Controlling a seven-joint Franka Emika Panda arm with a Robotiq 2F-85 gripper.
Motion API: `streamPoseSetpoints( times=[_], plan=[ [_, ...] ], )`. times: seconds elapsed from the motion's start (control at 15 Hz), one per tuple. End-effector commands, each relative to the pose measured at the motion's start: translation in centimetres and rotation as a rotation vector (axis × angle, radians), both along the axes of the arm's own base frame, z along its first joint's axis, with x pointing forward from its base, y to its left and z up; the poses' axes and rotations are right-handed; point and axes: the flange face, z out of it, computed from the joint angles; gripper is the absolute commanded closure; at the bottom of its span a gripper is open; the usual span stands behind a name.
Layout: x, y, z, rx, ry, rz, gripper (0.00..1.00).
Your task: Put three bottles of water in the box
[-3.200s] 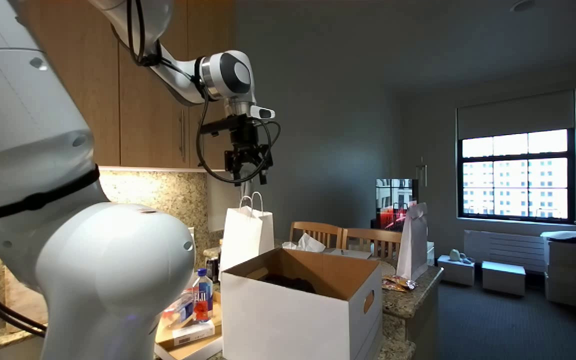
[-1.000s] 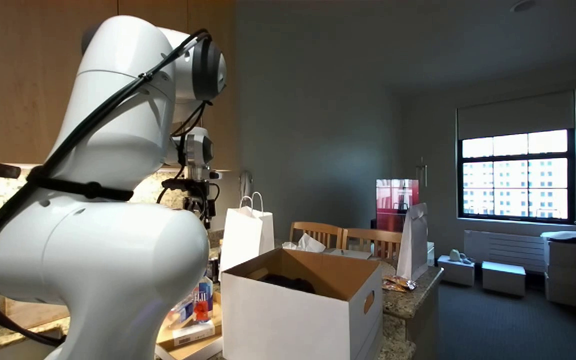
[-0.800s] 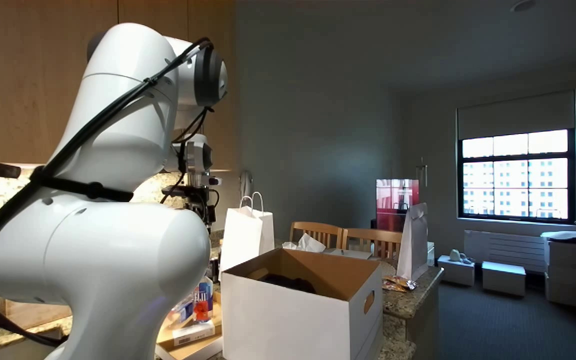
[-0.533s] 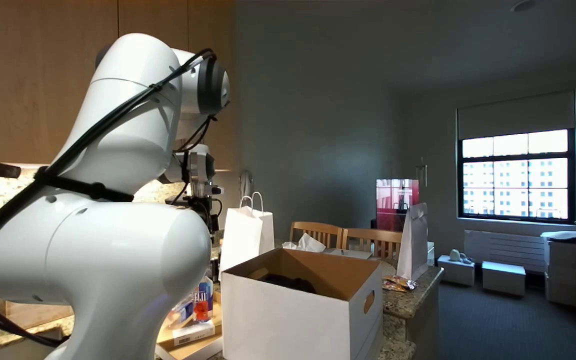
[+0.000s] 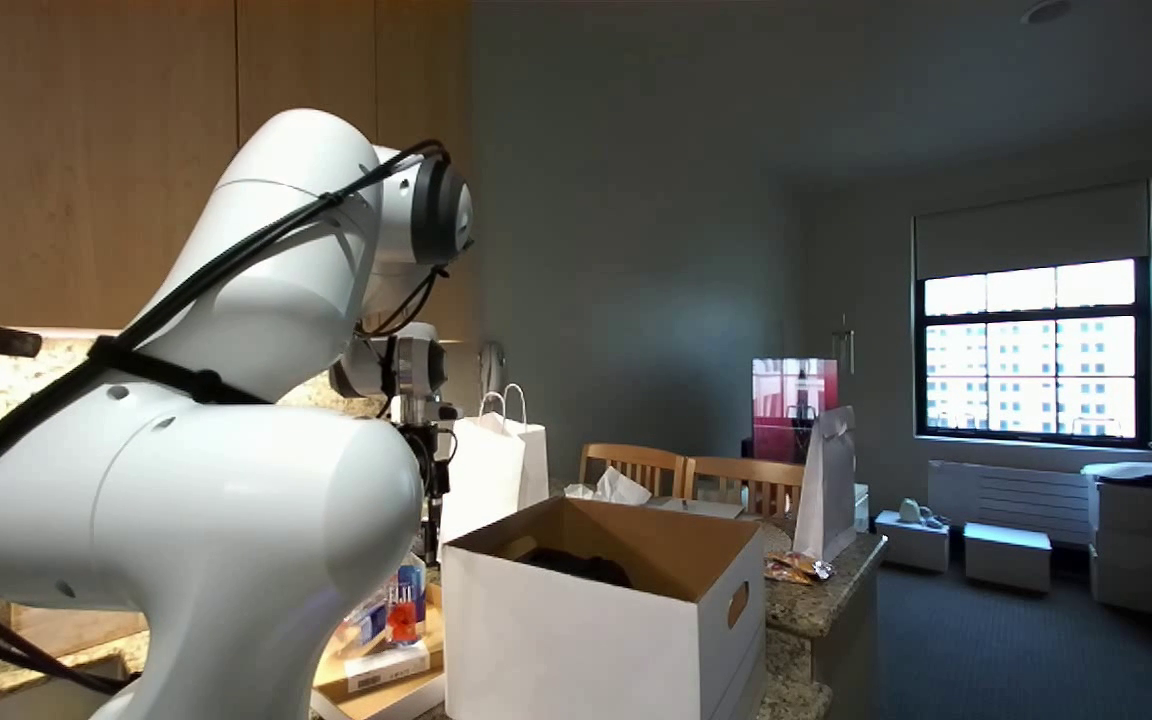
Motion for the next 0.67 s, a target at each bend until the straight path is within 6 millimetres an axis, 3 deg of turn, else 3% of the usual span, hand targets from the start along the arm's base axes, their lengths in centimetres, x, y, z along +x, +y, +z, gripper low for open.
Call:
streamPoseSetpoints(
  times=[0.0, 0.6],
  plan=[
    [0.0, 1.0, -1.7, -0.005, 0.034, 0.027, 0.0],
    [-1.2, 2.1, -4.4, -0.056, 0.136, 0.052, 0.0]
  ],
)
